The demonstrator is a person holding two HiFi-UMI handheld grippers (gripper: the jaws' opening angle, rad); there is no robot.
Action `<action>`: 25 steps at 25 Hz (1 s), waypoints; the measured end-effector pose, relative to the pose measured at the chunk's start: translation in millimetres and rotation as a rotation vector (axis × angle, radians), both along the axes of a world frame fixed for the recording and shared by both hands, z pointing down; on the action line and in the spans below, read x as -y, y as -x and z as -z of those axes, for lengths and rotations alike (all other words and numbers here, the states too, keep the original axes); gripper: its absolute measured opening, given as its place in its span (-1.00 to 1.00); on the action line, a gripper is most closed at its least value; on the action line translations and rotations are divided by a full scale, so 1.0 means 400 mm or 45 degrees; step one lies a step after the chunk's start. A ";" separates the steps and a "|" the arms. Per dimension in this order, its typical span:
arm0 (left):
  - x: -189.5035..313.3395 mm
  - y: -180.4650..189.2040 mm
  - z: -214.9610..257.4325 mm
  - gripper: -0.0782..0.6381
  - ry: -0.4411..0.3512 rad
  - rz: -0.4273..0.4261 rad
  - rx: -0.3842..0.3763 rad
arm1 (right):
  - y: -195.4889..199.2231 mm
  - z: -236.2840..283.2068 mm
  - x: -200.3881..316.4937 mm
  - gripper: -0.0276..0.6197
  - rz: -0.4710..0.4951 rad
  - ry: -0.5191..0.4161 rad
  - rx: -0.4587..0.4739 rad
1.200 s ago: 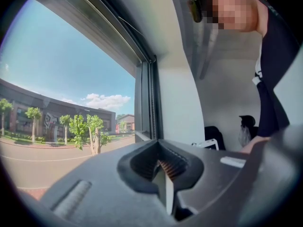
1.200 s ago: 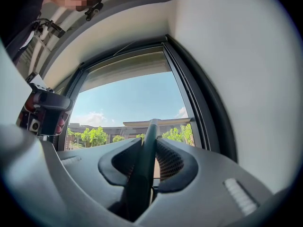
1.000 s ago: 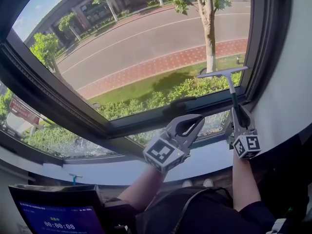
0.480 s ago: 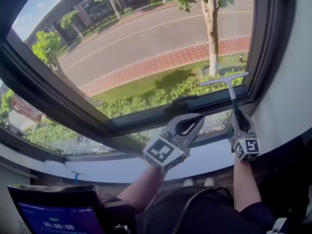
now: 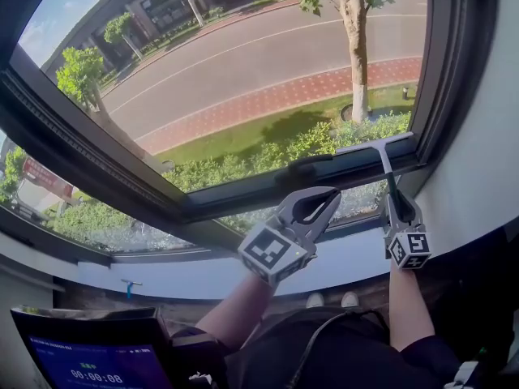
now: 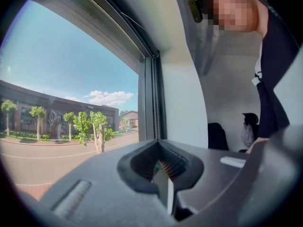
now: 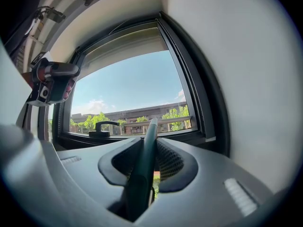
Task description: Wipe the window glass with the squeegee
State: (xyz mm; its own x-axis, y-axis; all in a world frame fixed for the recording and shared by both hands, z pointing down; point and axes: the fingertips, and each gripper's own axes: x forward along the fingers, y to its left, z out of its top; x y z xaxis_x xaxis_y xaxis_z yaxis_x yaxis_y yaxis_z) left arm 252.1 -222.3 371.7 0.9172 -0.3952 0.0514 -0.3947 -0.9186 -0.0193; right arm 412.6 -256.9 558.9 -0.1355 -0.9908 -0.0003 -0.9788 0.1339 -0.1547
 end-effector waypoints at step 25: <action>-0.020 -0.037 0.012 -0.77 -0.007 0.073 -0.028 | -0.012 0.063 -0.050 -0.60 0.066 0.002 0.046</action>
